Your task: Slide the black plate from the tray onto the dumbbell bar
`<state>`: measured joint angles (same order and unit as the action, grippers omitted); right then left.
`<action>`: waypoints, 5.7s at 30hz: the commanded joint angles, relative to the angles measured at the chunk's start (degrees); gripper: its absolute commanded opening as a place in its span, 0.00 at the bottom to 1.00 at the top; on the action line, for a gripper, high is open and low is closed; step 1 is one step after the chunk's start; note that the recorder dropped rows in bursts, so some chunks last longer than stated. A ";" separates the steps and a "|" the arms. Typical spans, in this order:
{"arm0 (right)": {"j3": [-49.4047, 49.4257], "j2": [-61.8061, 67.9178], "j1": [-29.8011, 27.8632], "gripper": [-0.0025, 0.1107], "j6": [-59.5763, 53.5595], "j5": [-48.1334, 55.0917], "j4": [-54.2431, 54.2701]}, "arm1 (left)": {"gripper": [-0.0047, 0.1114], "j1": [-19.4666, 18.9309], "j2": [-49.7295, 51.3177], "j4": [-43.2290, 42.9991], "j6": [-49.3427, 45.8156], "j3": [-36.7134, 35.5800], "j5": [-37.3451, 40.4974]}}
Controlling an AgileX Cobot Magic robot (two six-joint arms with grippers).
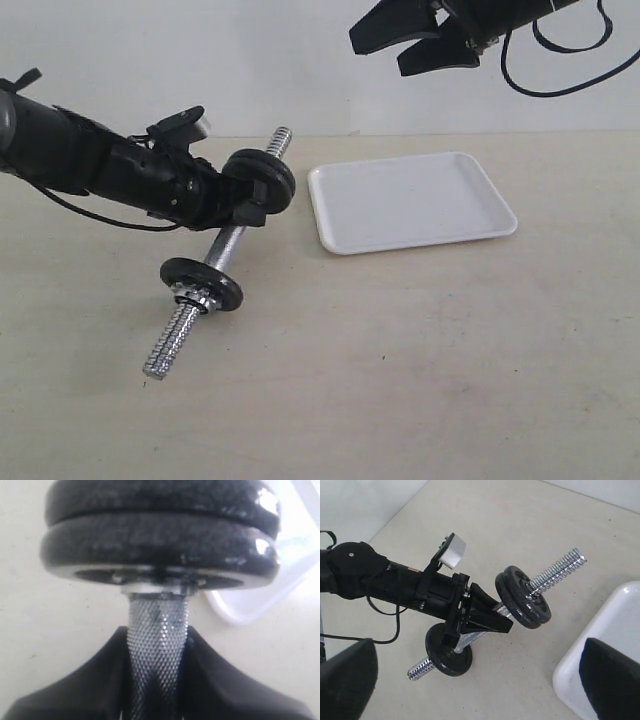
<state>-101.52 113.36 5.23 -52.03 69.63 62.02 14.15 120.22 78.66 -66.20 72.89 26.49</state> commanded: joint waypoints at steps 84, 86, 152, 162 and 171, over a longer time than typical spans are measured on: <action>-0.43 -0.85 -0.17 0.95 -2.53 0.33 -0.22 | 0.56 0.34 3.06 21.29 -6.66 8.58 2.89; -0.43 -0.85 -0.17 0.95 -2.76 0.33 -0.22 | 0.56 0.34 2.93 21.29 -6.66 8.58 3.75; -0.32 -58.01 -0.06 0.22 14.87 0.33 -14.87 | 0.08 -3.25 -62.92 -30.89 14.46 8.48 24.11; -0.32 -64.81 -0.06 0.26 7.74 0.33 -18.32 | 0.08 -3.25 -77.18 -46.78 20.33 6.81 25.92; -0.22 -74.16 -0.06 0.26 -1.28 0.33 -18.29 | 0.08 -3.25 -101.23 -47.17 21.75 -10.57 6.90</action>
<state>-101.74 41.28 5.23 -52.25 70.11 45.01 10.95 24.68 32.03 -45.70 67.00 39.80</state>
